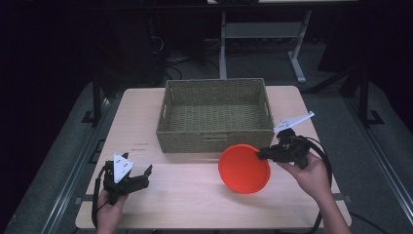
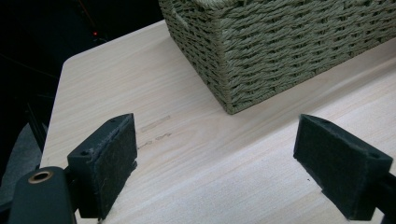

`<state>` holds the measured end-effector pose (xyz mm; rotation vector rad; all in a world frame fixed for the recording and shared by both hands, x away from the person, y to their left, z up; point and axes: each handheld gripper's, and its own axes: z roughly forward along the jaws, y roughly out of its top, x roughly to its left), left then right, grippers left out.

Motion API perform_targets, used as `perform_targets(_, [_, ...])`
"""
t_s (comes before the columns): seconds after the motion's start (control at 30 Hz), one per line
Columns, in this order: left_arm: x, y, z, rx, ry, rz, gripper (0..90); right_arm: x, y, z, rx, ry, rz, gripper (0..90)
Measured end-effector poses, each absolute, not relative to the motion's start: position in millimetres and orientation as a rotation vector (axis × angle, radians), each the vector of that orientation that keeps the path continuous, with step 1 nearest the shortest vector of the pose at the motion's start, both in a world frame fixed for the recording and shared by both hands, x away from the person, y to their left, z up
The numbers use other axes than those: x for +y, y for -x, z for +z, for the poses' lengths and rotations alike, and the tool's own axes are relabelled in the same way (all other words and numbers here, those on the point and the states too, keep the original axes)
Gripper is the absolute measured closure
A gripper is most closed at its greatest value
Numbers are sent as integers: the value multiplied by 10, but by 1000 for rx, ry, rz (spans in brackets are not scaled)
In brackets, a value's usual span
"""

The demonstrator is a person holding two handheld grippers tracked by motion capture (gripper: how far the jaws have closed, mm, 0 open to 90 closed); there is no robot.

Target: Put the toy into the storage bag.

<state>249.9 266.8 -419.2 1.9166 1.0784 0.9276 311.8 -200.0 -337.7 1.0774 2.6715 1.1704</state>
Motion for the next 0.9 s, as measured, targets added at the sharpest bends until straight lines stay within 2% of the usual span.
perform_targets(0.9, [2680,-2495,-4185,1085,-1922,929,129,-1856,-3258,-2917,2693,-993,1180,817])
